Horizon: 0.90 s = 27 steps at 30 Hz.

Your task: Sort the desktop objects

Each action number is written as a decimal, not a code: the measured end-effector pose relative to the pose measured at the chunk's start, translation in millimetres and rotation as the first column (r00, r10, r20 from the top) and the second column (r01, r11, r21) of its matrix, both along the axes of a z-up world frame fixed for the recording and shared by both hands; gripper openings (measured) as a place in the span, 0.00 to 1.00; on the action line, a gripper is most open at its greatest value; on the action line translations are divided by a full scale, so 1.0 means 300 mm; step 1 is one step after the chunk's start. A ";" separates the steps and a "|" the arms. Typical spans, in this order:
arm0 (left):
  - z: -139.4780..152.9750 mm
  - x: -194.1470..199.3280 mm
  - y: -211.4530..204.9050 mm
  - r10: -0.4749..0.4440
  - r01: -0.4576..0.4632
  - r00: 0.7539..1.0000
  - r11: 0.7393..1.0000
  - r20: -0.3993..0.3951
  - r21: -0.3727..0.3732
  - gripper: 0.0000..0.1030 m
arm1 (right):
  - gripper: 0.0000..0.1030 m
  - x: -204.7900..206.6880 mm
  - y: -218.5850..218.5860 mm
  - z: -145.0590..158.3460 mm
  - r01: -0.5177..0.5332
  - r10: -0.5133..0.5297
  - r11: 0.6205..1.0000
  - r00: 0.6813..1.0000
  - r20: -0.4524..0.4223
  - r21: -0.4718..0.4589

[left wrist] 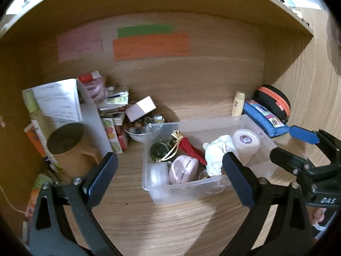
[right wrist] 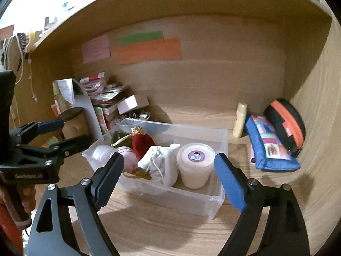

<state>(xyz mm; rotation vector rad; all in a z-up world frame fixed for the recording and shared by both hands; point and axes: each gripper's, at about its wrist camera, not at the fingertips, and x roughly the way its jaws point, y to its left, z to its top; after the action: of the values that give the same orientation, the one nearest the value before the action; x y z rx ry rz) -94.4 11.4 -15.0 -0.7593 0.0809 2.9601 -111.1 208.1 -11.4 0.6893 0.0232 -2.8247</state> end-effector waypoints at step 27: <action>-0.026 0.269 -0.034 0.118 -0.111 0.990 0.989 -0.077 0.094 0.99 | 1.00 0.267 -0.030 0.051 0.083 -0.081 0.996 0.994 -0.074 0.033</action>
<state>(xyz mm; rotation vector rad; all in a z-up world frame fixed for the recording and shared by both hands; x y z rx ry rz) -13.8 1.3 -22.9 -0.6515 -0.0924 3.0788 -30.9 199.1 3.8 0.6087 0.0601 -2.9337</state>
